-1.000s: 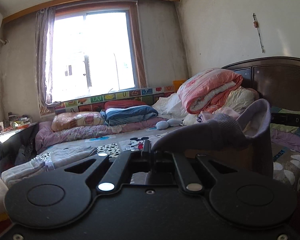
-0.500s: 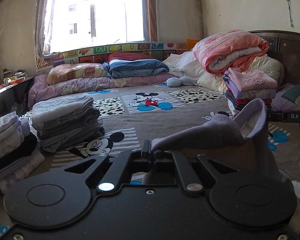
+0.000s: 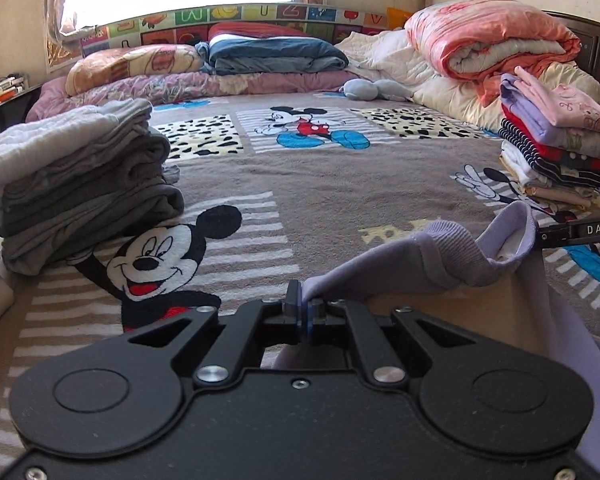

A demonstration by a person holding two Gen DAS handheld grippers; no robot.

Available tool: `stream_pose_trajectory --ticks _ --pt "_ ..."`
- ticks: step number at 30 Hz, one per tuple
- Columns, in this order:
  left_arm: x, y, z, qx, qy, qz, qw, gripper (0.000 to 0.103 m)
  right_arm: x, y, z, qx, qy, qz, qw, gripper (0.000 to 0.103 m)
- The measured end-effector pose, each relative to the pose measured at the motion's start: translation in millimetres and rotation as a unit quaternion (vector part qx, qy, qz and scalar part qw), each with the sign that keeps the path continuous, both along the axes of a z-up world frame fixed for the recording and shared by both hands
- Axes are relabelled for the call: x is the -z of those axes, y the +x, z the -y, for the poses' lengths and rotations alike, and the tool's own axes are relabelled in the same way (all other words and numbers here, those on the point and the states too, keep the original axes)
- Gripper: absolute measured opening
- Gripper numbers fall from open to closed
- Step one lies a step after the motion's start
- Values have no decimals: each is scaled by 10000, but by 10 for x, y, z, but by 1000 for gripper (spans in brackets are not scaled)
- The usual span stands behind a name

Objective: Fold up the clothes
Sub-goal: 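Lower the sweatshirt onto the blanket with both grippers, laying it flat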

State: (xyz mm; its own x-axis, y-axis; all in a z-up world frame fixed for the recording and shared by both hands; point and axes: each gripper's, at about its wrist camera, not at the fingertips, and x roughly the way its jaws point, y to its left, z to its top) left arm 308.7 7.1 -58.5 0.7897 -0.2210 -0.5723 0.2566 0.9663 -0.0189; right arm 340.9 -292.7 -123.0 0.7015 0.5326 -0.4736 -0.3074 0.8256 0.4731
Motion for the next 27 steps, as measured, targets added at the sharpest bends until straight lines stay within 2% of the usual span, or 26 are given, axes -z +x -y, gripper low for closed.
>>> stream_pose_trajectory --ticks 5,8,10,11,12,14,15,16,18,19,21,23,24,25,26,27 --pt "194 351 -18 6 -99 -431 9990 2 288 409 62 53 228 -664 9975 4" --pt "325 535 -64 -15 -250 -834 9962 4 433 541 69 68 289 -948 9951 5" --pt "418 646 -150 -42 -563 -1179 9914 8 533 617 98 41 491 -1149 9922 6" --pt "447 688 -227 -41 -839 -1314 9878 9 579 647 132 31 663 -1230 9902 7" --pt "466 726 -308 -57 -1121 -1442 9832 16 612 670 183 34 875 -1288 9878 8" --pt "460 765 -474 -255 -1654 -1577 9732 28 650 698 263 44 1141 -1396 9836 11" --pt "463 782 -551 -370 -1920 -1618 9673 38 670 711 303 48 1274 -1450 9812 11" --pt "486 803 -622 -476 -2218 -1676 9594 42 689 725 343 53 1407 -1503 9786 11" --pt "553 852 -742 -734 -2788 -1865 9392 42 706 753 382 98 1555 -1596 9748 11" --pt "577 857 -807 -887 -3112 -1947 9260 43 705 766 396 182 1620 -1633 9730 11" --pt "588 825 -913 -1161 -3607 -2025 9030 48 697 774 474 446 1938 -1648 9661 21" --pt "531 734 -986 -1424 -3681 -1952 8979 48 697 751 582 714 2300 -1669 9561 43" --pt "492 681 -1008 -1538 -3635 -1900 8990 50 700 731 645 848 2493 -1681 9500 45" --pt "436 611 -1000 -1610 -3438 -1826 9069 52 692 705 696 962 2600 -1683 9460 45" --pt "401 516 -990 -1645 -3306 -1779 9121 52 656 659 715 1013 2476 -1654 9493 47" --pt "396 383 -979 -1636 -3282 -1762 9135 52 619 594 730 1023 2362 -1604 9529 48"
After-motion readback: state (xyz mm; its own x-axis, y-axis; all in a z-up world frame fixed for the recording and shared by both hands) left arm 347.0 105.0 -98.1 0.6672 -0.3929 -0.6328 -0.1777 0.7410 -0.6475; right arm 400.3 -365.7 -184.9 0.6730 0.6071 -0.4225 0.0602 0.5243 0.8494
